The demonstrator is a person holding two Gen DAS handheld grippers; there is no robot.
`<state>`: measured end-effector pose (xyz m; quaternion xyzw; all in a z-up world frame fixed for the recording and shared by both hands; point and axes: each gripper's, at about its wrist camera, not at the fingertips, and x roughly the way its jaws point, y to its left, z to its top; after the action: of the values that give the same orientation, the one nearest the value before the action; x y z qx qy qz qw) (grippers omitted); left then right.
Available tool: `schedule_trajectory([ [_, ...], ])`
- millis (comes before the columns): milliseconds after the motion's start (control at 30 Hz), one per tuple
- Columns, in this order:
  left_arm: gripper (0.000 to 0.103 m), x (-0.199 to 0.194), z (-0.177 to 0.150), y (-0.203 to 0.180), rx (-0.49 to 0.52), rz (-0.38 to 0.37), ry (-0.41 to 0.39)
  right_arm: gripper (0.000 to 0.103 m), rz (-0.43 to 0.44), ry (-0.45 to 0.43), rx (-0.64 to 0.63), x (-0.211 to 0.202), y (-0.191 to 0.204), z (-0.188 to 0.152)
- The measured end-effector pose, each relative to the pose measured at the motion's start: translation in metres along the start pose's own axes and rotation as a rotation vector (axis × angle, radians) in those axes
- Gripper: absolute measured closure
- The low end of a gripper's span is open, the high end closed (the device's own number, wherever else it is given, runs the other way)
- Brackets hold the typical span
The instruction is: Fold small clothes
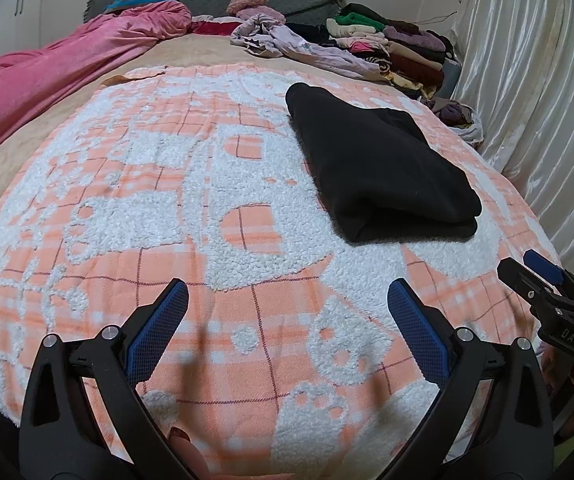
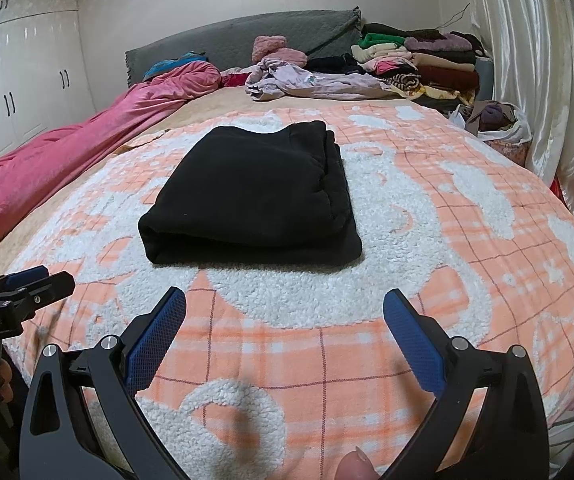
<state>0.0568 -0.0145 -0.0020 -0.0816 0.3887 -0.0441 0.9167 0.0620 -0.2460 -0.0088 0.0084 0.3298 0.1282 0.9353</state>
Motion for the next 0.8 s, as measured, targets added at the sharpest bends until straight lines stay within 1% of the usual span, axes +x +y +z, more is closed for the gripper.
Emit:
schedule_trajectory([
  [533, 0.010, -0.0005, -0.0013, 0.0018, -0.002, 0.008, 0.007, 0.004, 0.000, 0.003, 0.002, -0.0010, 0.0013, -0.0012],
  [800, 0.010, -0.0002, -0.0017, 0.0020, 0.000, 0.023, 0.012, 0.005, -0.004, 0.004, 0.001, -0.0009, 0.0012, -0.0013],
])
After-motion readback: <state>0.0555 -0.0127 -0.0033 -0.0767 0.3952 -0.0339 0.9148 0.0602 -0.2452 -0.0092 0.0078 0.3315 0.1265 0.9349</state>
